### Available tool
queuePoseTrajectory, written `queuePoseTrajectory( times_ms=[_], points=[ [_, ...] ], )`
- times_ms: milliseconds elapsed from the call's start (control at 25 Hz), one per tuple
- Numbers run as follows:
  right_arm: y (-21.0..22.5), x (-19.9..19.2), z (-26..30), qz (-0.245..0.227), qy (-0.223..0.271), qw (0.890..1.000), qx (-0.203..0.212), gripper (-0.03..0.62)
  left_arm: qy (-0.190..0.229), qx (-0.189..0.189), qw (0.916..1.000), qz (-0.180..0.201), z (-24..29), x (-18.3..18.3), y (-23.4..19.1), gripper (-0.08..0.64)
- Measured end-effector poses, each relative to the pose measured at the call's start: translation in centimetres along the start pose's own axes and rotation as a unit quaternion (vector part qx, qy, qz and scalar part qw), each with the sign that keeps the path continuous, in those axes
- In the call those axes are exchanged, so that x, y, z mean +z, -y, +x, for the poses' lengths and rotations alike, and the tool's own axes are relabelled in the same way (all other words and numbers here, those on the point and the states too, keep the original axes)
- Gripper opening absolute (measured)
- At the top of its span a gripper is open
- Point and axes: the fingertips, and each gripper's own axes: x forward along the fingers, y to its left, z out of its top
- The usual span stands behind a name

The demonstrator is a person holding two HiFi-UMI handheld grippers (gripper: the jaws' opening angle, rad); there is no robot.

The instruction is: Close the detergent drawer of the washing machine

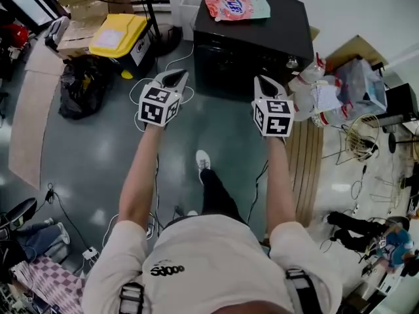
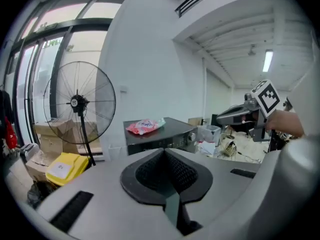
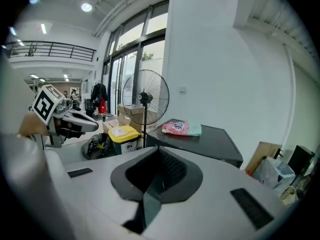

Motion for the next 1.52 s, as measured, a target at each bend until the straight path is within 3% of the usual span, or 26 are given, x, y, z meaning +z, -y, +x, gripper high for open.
queuePoseTrajectory(
  times_ms=[360,640,960,1520],
  points=[
    [-4.6,2.5,-14.4,-0.031,0.041,0.999,0.008,0.006,0.079,0.016,0.9954,0.051,-13.2,5.1,8.2,0.018],
    [-9.8,3.3,-23.9,-0.061,0.088,0.994,0.009,0.006,0.121,0.011,0.9862,0.113,-22.5,5.3,14.3,0.018],
    [-14.2,4.3,-33.3,-0.08,0.146,0.986,0.012,0.006,0.147,0.01,0.9815,0.122,-30.5,4.7,20.2,0.018],
    [-18.5,2.0,-43.8,-0.106,0.165,0.98,0.026,0.006,0.169,0.025,0.9745,0.146,-40.4,3.4,27.6,0.018]
  ],
)
